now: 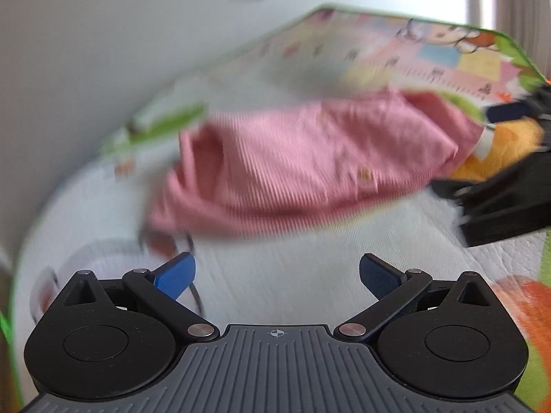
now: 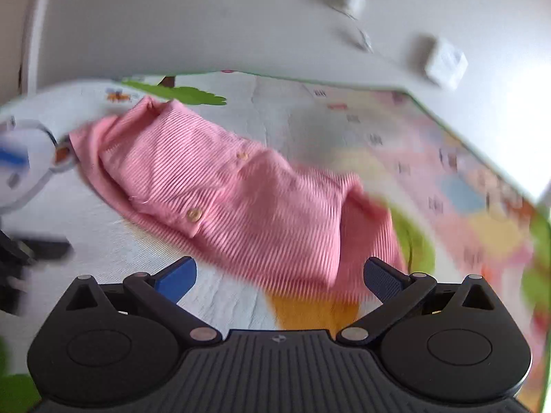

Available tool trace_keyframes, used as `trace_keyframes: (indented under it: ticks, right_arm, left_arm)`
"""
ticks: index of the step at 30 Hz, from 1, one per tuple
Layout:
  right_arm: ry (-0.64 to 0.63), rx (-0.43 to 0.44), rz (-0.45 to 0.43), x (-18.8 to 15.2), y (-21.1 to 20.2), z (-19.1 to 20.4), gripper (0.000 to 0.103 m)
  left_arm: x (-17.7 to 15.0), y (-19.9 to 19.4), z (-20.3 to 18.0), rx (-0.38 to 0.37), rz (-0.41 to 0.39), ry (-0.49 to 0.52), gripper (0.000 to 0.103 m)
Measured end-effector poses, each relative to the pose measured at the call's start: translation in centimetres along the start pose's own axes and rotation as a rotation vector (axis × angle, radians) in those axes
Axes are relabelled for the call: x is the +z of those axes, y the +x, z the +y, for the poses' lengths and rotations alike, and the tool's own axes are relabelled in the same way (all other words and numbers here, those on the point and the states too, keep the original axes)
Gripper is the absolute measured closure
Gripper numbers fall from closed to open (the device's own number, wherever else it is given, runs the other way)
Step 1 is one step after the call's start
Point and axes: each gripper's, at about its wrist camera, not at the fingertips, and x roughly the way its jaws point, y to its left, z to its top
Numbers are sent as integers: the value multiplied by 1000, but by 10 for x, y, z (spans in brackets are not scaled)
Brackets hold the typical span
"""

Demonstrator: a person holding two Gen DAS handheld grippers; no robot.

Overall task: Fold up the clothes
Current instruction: 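Grasp the pink dress with both grippers and lift it off the mat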

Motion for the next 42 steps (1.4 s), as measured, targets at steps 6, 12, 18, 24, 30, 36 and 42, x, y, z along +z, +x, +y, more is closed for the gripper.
trace_keyframes:
  ticks: [6, 12, 18, 24, 30, 36, 42]
  right_arm:
    - [-175, -24, 34, 15, 62, 9, 0]
    - [-4, -106, -101, 45, 63, -25, 0]
    - [33, -11, -132, 31, 45, -33, 0]
    - [-111, 42, -191, 20, 48, -2, 0]
    - [152, -213, -243, 49, 69, -44, 0]
    - [102, -231, -209, 53, 54, -62, 0]
    - [130, -235, -481, 75, -80, -84, 0]
  left_arm:
    - [14, -7, 1, 29, -148, 180, 0]
    - [37, 38, -35, -19, -116, 366, 0]
    - [76, 79, -22, 217, -224, 322, 0]
    - [114, 56, 33, 118, -274, 38, 0]
    - [93, 63, 30, 89, -218, 105, 0]
    - [106, 53, 20, 228, -254, 175, 0]
    - [111, -106, 26, 293, -485, 220, 0]
